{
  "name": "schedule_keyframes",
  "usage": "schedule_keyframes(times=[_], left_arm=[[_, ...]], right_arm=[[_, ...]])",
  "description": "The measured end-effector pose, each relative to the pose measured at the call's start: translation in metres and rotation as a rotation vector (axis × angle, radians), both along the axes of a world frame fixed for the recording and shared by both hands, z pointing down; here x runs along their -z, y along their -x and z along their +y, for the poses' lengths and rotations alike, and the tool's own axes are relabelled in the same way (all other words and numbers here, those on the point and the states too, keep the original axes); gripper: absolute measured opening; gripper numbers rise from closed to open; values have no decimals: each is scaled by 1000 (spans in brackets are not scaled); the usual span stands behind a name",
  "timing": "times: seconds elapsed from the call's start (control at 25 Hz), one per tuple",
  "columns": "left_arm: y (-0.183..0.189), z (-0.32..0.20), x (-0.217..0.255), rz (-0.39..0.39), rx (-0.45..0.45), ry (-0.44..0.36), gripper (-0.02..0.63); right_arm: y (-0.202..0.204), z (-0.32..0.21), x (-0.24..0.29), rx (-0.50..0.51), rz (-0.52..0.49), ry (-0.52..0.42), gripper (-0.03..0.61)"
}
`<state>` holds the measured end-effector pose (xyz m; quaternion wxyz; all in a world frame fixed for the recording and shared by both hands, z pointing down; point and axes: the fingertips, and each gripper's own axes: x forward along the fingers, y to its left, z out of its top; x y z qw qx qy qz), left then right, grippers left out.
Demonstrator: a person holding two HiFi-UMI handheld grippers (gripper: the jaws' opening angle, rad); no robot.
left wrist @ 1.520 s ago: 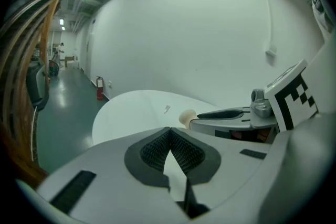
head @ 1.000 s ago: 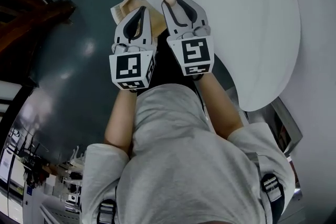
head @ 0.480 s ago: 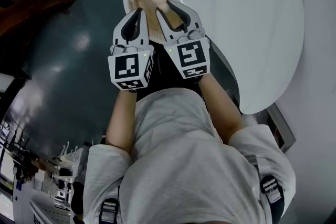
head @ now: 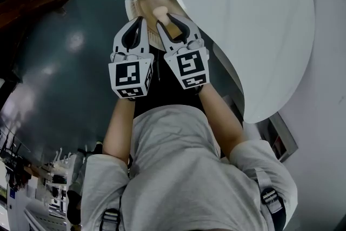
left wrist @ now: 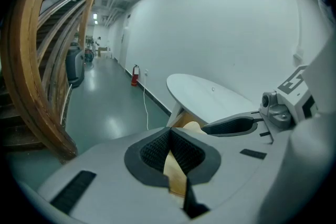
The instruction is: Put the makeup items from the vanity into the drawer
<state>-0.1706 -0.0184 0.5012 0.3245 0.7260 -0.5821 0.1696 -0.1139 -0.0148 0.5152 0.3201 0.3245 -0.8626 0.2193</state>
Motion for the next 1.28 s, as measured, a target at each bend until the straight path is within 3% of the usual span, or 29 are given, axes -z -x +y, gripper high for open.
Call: schedule_keyframes(times=[0.44,1.0,1.28], left_arm=[[17,10,-30,-10,-5,3,6],[29,3,-44,-68,-12,-34,6],[28,4,-46,-58,-5,-30,6]], right_arm=[[1,13,-66,-51,25,74,120],[15,14,-105,-1,49,157,120],[23,22,-114,74,64,220,120]])
